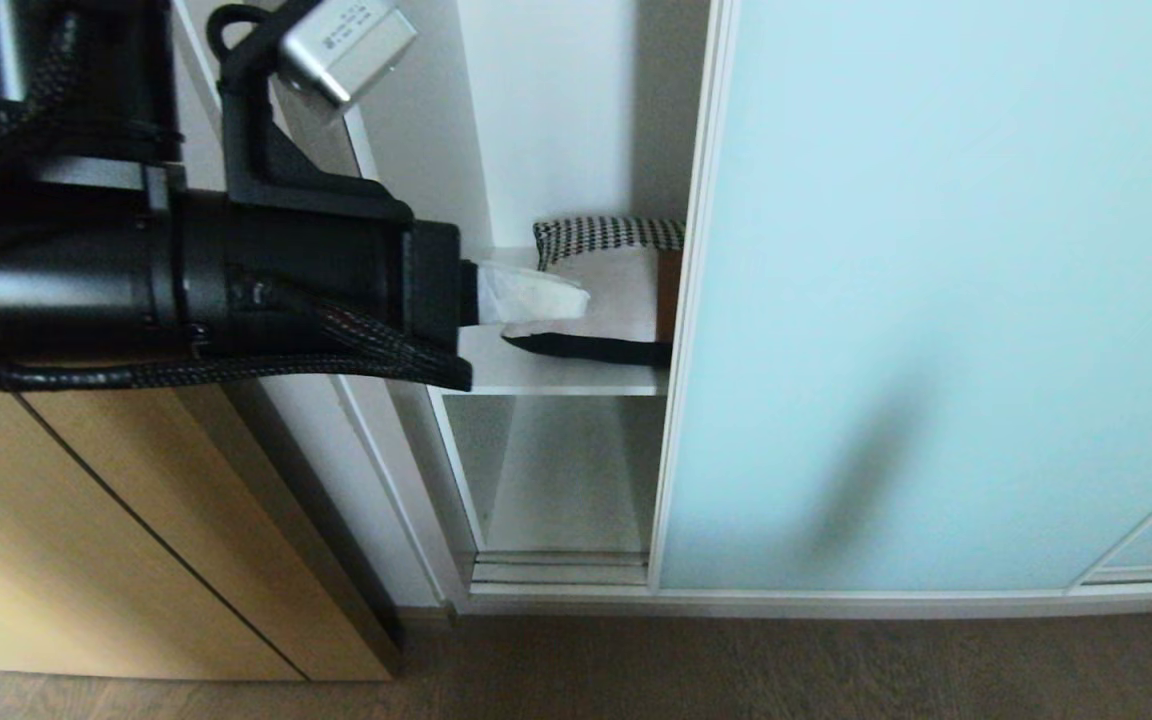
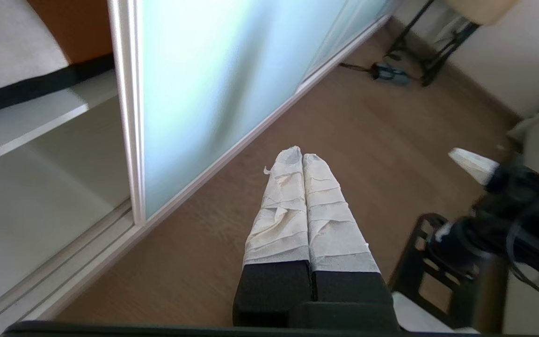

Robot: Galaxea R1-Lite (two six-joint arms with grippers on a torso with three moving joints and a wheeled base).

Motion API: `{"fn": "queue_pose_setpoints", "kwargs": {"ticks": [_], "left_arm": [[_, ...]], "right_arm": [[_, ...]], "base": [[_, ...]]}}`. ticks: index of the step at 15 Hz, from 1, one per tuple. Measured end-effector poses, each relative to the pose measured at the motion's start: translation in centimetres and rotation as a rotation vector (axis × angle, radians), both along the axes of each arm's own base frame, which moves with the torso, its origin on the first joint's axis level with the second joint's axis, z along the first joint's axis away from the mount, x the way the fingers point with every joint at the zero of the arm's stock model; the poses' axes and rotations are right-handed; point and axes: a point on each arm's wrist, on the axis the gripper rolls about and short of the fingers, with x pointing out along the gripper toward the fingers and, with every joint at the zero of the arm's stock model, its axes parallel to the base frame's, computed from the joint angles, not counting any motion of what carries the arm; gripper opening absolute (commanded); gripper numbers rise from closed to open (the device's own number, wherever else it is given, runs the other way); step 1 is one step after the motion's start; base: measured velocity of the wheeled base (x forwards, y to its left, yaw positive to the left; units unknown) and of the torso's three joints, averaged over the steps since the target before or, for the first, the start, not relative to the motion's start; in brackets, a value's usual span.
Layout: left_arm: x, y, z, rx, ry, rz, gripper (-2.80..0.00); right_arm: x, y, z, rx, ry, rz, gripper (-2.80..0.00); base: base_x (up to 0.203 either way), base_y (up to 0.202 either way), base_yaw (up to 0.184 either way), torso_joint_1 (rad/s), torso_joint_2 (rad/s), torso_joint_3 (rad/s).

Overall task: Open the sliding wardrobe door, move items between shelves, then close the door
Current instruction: Close the door

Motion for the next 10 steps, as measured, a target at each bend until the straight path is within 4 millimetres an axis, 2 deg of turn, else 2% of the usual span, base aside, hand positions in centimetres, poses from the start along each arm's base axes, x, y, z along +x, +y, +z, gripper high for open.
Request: {"fn": "queue_pose_setpoints", "kwargs": {"ticks": [5, 10], "left_arm": [[1.3, -4.2, -1.9, 0.017, 0.001, 0.055, -2.80], [3.2, -6.6, -3.0, 0.000, -0.001, 0.124, -2.80]], "right_arm": [[0.0, 0.0, 0.0, 0.000, 0.000, 0.000, -2.80], [0.0, 0.0, 0.0, 0.000, 0.000, 0.000, -2.80]], "base": [[0.000, 0.000, 0.000, 0.000, 0.00, 0.000], [0.000, 0.000, 0.000, 0.000, 0.00, 0.000]]}}
